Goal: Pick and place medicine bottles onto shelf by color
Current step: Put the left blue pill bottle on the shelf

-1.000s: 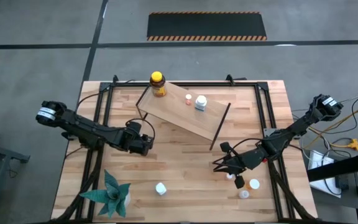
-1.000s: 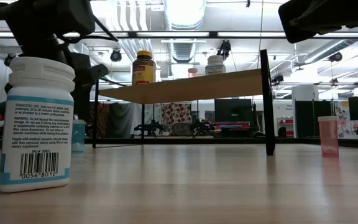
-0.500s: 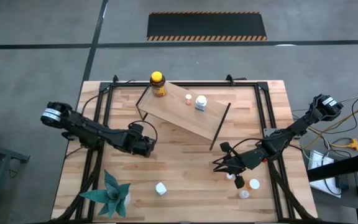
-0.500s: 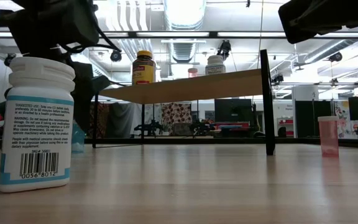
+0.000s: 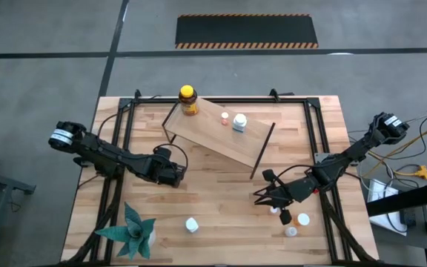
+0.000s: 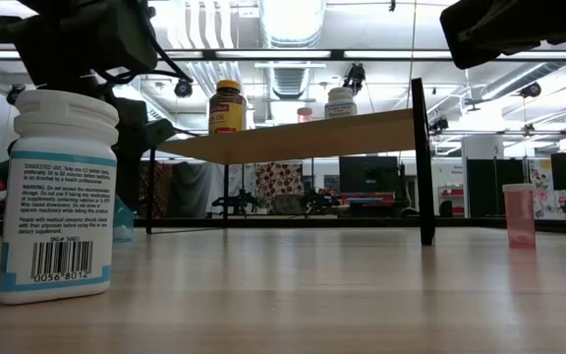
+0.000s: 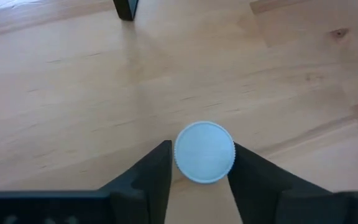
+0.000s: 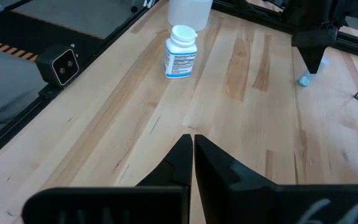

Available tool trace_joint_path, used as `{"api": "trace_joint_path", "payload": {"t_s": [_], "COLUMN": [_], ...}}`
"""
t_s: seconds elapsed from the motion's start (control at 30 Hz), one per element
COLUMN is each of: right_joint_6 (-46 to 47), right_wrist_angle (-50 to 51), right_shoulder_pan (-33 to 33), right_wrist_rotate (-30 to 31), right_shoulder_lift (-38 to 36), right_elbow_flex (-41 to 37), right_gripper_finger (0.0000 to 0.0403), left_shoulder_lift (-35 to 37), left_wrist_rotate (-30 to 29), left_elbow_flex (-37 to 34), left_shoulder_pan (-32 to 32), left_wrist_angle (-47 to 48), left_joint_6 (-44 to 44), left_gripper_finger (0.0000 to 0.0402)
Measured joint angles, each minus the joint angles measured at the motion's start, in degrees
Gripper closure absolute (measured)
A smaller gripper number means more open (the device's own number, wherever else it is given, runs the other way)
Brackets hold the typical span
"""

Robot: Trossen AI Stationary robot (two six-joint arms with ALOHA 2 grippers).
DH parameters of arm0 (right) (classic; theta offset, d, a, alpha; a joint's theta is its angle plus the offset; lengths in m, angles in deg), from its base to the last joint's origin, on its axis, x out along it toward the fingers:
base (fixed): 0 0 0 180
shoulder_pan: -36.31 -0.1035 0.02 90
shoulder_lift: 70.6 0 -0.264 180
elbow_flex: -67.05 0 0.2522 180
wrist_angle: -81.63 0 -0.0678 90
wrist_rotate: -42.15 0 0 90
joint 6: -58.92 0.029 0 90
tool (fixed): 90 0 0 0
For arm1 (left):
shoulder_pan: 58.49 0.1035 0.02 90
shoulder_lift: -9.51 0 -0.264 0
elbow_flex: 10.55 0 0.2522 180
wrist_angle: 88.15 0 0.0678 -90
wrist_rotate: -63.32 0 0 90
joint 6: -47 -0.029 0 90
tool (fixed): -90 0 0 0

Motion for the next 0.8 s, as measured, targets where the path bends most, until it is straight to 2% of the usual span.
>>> {"api": "trace_joint_path", "payload": {"t_s": [0.2, 0.47, 0.67, 0.8], "right_joint_6": [-0.01, -0.02, -0.02, -0.02], "right_wrist_angle": [0.04, 0.04, 0.04, 0.09], "right_shoulder_pan": [0.0, 0.0, -0.02, -0.01], "right_wrist_rotate": [0.0, 0.0, 0.0, 0.0], "right_shoulder_lift": [0.06, 0.06, 0.06, 0.06], "right_elbow_flex": [0.0, 0.0, 0.0, 0.0], "right_gripper_finger": [0.0394, 0.0394, 0.0394, 0.0394], "left_shoulder_lift": [0.0, 0.0, 0.0, 0.01], "left_wrist_rotate": [0.02, 1.89, 7.31, 7.46], "left_elbow_flex": [0.0, 2.03, 10.62, 19.36], "left_shoulder_pan": [0.0, -0.64, -3.42, -5.35], "left_wrist_angle": [-0.18, -0.41, -0.4, -0.45], "left_joint_6": [-0.02, -0.34, -7.56, -15.09], "left_gripper_finger": [0.0321, 0.0316, 0.0316, 0.0316]}}
